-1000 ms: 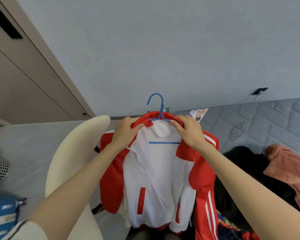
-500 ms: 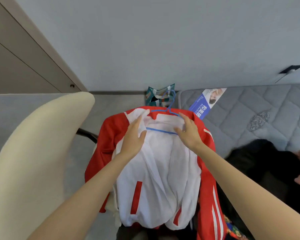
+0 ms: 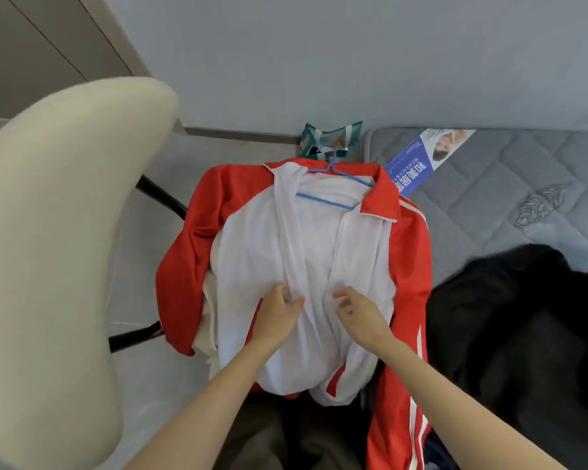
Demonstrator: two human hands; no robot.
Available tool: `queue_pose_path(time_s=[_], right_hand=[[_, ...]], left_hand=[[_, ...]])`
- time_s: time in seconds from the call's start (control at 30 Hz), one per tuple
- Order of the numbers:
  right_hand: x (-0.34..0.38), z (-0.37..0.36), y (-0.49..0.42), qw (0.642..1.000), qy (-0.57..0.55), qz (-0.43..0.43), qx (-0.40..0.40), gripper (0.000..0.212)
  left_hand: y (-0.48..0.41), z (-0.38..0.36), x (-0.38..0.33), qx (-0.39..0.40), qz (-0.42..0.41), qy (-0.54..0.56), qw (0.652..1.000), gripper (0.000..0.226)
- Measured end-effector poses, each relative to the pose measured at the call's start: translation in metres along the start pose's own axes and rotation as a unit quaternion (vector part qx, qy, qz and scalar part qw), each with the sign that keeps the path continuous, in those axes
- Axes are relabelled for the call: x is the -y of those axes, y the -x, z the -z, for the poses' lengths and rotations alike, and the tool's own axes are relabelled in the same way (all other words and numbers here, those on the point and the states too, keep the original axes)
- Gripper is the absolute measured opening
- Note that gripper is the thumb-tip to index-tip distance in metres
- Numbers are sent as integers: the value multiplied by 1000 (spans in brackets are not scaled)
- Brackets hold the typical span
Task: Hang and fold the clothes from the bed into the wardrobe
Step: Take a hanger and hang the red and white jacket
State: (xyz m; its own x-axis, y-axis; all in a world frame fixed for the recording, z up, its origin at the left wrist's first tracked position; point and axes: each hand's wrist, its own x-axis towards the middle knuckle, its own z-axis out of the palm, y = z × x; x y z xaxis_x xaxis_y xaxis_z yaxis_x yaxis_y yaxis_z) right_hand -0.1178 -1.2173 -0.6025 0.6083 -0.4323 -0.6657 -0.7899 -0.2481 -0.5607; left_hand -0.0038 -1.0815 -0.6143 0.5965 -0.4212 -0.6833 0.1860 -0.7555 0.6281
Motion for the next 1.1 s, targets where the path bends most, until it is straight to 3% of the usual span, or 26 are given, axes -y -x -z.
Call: queue_pose_path(time_s=[0.1,0.2,0.37,0.47,0.63,0.83,0.93,1.0,1.1], right_hand=[[-11,-17,-2,996,64,55,1,45],[-21,-28,-11,980,181,78,-2,56],[-30,-41,-25,935,338,104,-20,41],[-33,-35,-16,947,304,107,6,44],[-19,-2,26,970,161,177,-42,24],[45,47,54,963,43,264,20,37],[69,58,42,956,-3,289,-49,35],[71,58,27,958,15,265,-106,32],[59,40,11,960,197,132,-151,44]], left_hand=[[-2,-24,15,-22,7,-37,999,31],[-4,-40,24,-106,21,-125,986,33],[-7,-42,39,-153,-28,-174,972,24],[4,-34,43,-136,-70,-163,975,16],[35,8,36,-138,-152,-139,969,19],[37,80,-16,-217,-247,-214,920,14],[19,98,-36,-233,-252,-184,921,11],[12,94,-39,-213,-217,-160,939,33],[18,69,-28,-186,-210,-209,937,54]])
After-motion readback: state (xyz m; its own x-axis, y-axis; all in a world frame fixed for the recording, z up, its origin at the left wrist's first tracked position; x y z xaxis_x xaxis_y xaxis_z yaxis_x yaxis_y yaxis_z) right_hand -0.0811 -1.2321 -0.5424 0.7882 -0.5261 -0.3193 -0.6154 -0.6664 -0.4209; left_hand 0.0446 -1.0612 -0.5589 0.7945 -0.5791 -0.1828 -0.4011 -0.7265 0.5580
